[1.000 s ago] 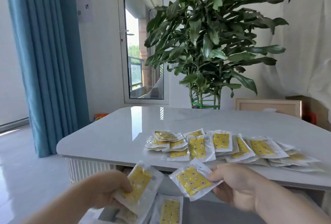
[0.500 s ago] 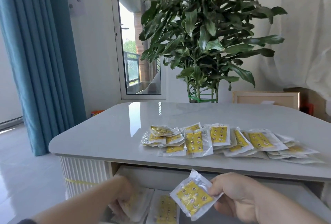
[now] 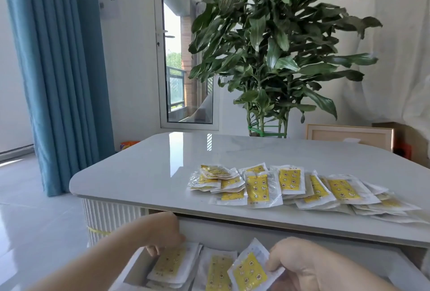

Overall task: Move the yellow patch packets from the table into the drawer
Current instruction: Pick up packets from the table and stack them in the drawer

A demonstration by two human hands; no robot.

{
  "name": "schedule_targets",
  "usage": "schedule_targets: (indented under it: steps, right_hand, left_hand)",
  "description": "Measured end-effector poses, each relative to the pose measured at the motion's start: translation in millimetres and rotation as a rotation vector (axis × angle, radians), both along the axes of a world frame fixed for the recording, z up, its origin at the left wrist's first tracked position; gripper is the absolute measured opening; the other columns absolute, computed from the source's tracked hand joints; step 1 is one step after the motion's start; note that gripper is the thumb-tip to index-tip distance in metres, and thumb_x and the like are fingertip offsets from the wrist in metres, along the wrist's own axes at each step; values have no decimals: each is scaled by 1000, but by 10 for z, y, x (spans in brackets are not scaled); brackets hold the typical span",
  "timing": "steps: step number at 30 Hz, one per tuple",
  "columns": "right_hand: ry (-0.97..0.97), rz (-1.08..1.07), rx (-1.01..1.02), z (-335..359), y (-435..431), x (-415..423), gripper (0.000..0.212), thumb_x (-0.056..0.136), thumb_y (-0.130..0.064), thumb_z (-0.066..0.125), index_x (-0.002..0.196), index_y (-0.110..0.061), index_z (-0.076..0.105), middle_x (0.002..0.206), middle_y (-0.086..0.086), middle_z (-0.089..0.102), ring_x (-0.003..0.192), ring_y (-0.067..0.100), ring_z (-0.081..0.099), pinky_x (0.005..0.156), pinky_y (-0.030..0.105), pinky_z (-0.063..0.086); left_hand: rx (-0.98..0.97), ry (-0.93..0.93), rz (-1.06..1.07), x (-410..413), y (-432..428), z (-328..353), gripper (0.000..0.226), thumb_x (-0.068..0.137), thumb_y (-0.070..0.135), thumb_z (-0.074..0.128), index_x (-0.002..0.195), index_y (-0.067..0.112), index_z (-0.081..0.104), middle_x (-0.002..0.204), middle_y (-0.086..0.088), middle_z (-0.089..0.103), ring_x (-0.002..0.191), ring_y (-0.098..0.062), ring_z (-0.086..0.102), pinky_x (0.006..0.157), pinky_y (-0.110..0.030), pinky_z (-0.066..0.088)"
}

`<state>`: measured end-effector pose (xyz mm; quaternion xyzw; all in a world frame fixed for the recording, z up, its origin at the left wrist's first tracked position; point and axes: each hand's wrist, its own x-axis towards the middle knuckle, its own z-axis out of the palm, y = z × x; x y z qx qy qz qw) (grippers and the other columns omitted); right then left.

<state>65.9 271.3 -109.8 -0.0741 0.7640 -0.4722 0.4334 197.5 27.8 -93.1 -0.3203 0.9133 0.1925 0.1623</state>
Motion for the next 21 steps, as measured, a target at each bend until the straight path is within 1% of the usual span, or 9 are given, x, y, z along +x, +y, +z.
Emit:
schedule_targets:
  steps: [2,4,7,10,12,14,15,17,21]
  right_hand:
    - [22,-20,25,-21,-114,-4,22,78,23,44,73,2,49,73,19,54,69,39,65,81,53,54]
    - [15,24,90,-44,-252,7,27,84,22,39,74,1,51,70,17,56,71,35,65,70,47,55]
    - [-37,49,141,-192,-488,-24,31,88,19,36,76,-1,56,65,14,66,67,30,65,52,38,56]
    - [-32,64,116,-380,-686,-39,43,84,25,31,82,-3,64,91,18,67,88,36,68,74,50,57]
    - [-32,105,110,-428,-764,-13,48,84,24,30,101,-3,66,117,21,65,102,36,66,87,58,52]
    - [-20,152,136,-368,-760,11,48,91,15,37,136,-2,43,148,20,38,130,35,47,104,50,42]
    - [-25,203,152,-308,-739,29,52,95,8,39,145,-1,28,155,20,24,138,35,35,106,47,37]
    - [-10,277,211,-217,-708,51,57,98,-4,43,149,0,19,157,24,16,142,38,27,109,47,34]
    - [212,432,341,94,-513,192,49,94,-26,54,137,-5,44,138,16,51,120,28,57,99,38,50]
  left_hand:
    - [292,89,-26,92,-19,205,14,90,20,51,82,11,59,74,-4,61,55,-14,57,52,-22,53]
    - [552,251,-37,196,-34,414,18,95,15,51,82,9,61,78,-10,63,56,-15,59,49,-22,51]
    - [738,492,4,263,-29,607,25,98,14,47,81,2,60,72,-15,62,57,-20,58,48,-25,47]
    - [795,637,52,254,-10,660,26,98,15,47,79,1,58,70,-16,59,56,-22,57,48,-27,45]
    - [829,681,73,242,-14,670,27,98,15,47,79,1,59,71,-16,59,57,-23,57,47,-27,46]
    - [846,715,107,223,-23,662,26,98,15,46,81,1,59,71,-16,58,56,-22,56,46,-26,47]
    - [847,727,125,210,-27,652,25,98,15,47,83,0,60,70,-15,58,56,-21,56,45,-25,47]
    - [843,744,144,183,-22,632,24,98,15,48,85,0,60,70,-15,58,55,-21,56,44,-25,47]
    - [816,755,187,135,15,612,23,97,17,51,86,0,62,68,-14,60,54,-21,57,43,-25,48]
